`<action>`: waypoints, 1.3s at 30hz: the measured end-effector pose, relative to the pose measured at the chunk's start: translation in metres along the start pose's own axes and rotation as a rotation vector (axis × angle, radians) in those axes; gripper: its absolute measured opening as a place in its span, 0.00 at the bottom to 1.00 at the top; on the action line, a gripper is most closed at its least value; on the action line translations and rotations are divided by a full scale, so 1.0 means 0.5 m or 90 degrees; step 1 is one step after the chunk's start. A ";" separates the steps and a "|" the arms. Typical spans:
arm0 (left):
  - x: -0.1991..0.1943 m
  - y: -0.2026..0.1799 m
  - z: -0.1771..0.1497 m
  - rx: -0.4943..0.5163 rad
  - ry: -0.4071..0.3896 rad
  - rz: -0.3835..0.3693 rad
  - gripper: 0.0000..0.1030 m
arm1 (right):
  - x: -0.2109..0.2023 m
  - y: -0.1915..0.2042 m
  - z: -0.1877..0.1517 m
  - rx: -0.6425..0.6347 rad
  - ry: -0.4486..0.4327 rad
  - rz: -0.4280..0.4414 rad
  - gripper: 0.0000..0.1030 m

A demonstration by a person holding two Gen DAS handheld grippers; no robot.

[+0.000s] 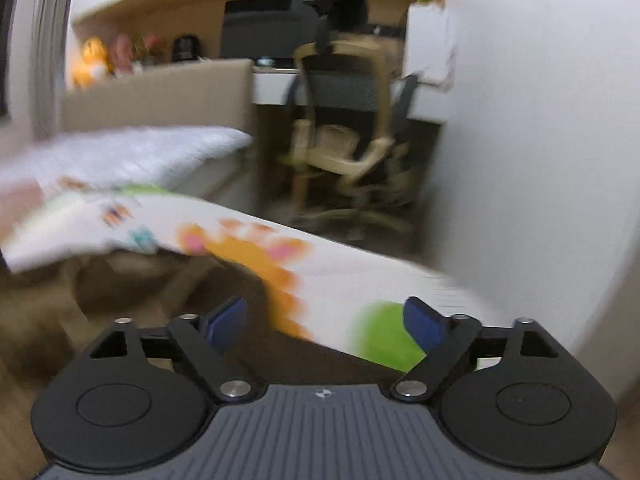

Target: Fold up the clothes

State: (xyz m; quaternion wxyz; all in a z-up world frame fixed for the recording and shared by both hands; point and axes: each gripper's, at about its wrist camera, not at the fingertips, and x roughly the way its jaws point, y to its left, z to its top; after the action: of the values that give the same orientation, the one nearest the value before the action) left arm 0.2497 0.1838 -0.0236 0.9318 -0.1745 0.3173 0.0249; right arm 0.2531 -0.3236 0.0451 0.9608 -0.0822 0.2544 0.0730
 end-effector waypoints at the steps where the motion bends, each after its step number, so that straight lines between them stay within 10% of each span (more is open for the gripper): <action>1: -0.007 -0.006 -0.004 -0.003 0.001 -0.006 0.91 | -0.015 -0.015 -0.019 -0.002 0.013 -0.008 0.92; 6: -0.038 -0.050 -0.028 -0.008 0.008 -0.045 0.91 | -0.008 -0.058 -0.099 0.087 0.060 -0.001 0.91; 8: -0.050 -0.071 -0.037 -0.008 0.010 -0.062 0.91 | 0.021 -0.062 -0.106 0.124 0.066 0.011 0.79; 10: -0.066 -0.092 -0.046 -0.003 0.013 -0.077 0.91 | 0.062 -0.061 -0.094 0.150 0.087 0.019 0.32; 15: -0.107 -0.114 -0.055 0.011 0.012 -0.088 0.93 | 0.044 -0.072 0.025 0.160 -0.049 -0.023 0.15; 20: -0.124 -0.104 -0.066 0.022 0.016 -0.076 0.94 | 0.009 -0.145 0.086 0.192 -0.142 -0.101 0.15; 27: -0.108 -0.087 -0.097 0.002 0.046 -0.085 0.94 | 0.153 -0.212 -0.056 0.233 0.056 -0.198 0.19; 39: -0.047 -0.006 -0.040 -0.228 -0.008 0.022 0.94 | 0.085 -0.156 -0.115 0.183 0.016 -0.212 0.70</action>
State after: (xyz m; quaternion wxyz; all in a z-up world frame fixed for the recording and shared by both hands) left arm 0.2198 0.1757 -0.0236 0.8872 -0.3319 0.3051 0.0981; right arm 0.2763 -0.4069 -0.0160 0.9583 0.0141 0.2569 -0.1245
